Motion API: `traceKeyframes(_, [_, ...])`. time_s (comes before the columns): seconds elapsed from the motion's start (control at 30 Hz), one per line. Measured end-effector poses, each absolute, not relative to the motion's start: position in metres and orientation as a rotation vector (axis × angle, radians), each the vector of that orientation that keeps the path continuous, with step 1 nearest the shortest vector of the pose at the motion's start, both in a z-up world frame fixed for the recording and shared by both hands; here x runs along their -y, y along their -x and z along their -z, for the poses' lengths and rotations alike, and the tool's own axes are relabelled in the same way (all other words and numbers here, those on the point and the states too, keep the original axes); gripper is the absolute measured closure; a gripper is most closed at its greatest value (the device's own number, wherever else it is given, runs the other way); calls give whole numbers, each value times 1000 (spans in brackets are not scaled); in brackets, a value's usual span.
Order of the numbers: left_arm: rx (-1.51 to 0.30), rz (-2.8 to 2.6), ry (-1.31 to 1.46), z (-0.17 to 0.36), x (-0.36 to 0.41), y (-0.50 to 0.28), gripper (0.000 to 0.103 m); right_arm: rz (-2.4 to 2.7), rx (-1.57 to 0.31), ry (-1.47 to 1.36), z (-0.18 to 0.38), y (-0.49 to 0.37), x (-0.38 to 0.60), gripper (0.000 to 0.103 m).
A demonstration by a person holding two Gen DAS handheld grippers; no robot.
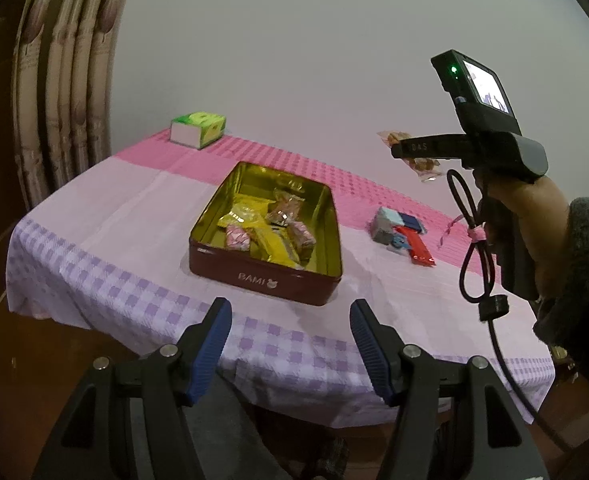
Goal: Organize snacks
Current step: 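Lift the cookie bag and carry it over the tin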
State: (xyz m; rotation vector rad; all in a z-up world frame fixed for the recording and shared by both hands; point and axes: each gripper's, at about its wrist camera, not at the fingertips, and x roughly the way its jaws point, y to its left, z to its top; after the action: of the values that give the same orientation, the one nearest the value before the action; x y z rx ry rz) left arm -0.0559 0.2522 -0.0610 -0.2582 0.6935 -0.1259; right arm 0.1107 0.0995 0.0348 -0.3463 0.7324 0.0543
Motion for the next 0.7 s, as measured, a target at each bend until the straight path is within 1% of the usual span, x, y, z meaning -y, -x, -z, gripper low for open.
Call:
traceKeyframes(0.3, [-771, 81, 319, 77, -265, 44, 40, -130, -772, 384, -7, -133, -149, 69])
traceKeyframes(0.7, [-692, 4, 263, 64, -274, 46, 40, -196, -836, 423, 30, -176, -202, 69])
